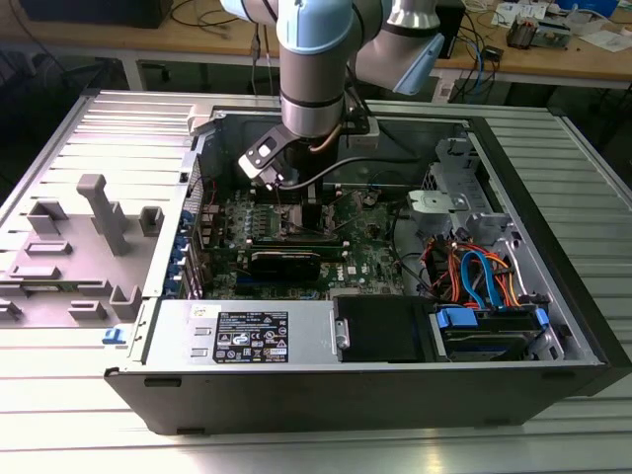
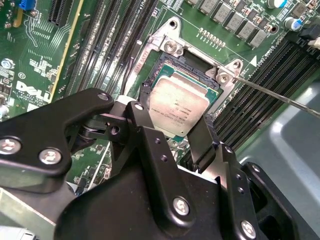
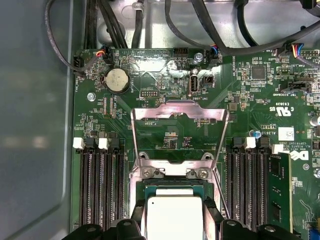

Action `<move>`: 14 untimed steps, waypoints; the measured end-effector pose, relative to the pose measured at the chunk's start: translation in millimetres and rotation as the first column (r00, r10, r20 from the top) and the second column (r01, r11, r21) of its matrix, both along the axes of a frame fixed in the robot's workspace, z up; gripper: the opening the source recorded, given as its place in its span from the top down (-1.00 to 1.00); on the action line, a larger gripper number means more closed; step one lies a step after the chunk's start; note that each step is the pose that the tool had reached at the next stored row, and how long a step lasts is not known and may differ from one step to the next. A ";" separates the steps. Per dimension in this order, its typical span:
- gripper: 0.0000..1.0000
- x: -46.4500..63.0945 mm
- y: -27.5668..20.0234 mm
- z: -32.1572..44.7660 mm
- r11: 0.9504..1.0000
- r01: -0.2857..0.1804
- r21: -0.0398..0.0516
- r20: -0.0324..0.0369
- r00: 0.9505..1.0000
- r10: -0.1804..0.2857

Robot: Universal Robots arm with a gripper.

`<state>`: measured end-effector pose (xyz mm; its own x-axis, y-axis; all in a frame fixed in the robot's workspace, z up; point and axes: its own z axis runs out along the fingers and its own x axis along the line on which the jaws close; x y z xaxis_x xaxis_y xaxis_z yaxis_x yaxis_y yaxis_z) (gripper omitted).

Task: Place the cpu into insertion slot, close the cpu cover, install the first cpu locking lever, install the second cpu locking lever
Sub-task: 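Place the cpu into insertion slot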

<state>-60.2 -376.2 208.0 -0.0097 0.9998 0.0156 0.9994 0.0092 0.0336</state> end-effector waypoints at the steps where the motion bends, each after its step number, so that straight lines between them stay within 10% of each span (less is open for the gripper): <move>1: -0.08 0.0 0.2 -0.8 1.000 0.000 0.000 0.000 1.000 0.000; 14: -0.08 -0.7 0.7 -7.1 1.000 0.003 -0.011 0.000 1.000 -0.003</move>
